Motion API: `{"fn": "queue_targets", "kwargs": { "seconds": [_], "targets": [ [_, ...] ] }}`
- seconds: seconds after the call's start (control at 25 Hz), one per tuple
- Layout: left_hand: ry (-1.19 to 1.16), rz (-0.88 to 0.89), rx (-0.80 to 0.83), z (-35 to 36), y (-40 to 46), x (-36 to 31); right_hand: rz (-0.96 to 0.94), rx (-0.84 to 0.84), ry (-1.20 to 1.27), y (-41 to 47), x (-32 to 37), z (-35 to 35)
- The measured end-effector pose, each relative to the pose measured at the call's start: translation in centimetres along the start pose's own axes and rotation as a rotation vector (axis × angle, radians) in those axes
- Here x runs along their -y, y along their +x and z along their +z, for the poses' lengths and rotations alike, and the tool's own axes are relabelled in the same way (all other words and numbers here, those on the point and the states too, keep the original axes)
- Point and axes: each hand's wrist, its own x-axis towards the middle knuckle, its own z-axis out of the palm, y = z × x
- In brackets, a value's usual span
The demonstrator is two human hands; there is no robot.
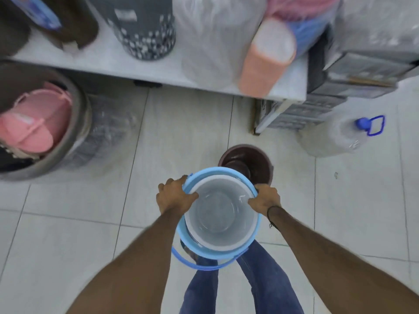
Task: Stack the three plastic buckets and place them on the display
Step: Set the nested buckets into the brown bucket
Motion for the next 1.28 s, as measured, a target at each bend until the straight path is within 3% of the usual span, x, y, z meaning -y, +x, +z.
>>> {"fn": "queue_targets", "kwargs": {
  "seconds": [0.2, 0.4, 0.64, 0.8, 0.92, 1.04, 1.28],
  "targets": [
    [-0.010, 0.075, -0.005, -0.3, 0.6, -10.3, 0.020, -0.096, -0.019, 3.2, -2.5, -9.8],
    [0.024, 0.024, 0.005, 7.8, 8.1, -16.1, 0.000, -0.090, -0.027, 14.6, -7.4, -9.7],
    [0.039, -0.096, -0.027, 19.6, 16.7, -14.1, -0.144, 0.010, -0.133, 28.9, -11.8, -1.5],
    [-0.024, -0.199, -0.022, 25.7, 19.6, -11.7, -0.216, -0.108, -0.150, 33.3, -12.4, 2.2],
    [-0.238, -0.373, 0.036, 28.7, 20.2, -9.9, -0.095, -0.061, -0.080, 35.4, -13.4, 3.1],
    [-0.615, -0.541, 0.150, 29.9, 19.3, -8.5, 0.039, 0.163, -0.079, 36.4, -15.2, 3.8],
    [-0.622, -0.523, 0.206, 26.9, 15.8, -6.5, 0.050, 0.144, -0.062, 32.0, -15.6, 4.0]
  ]
}}
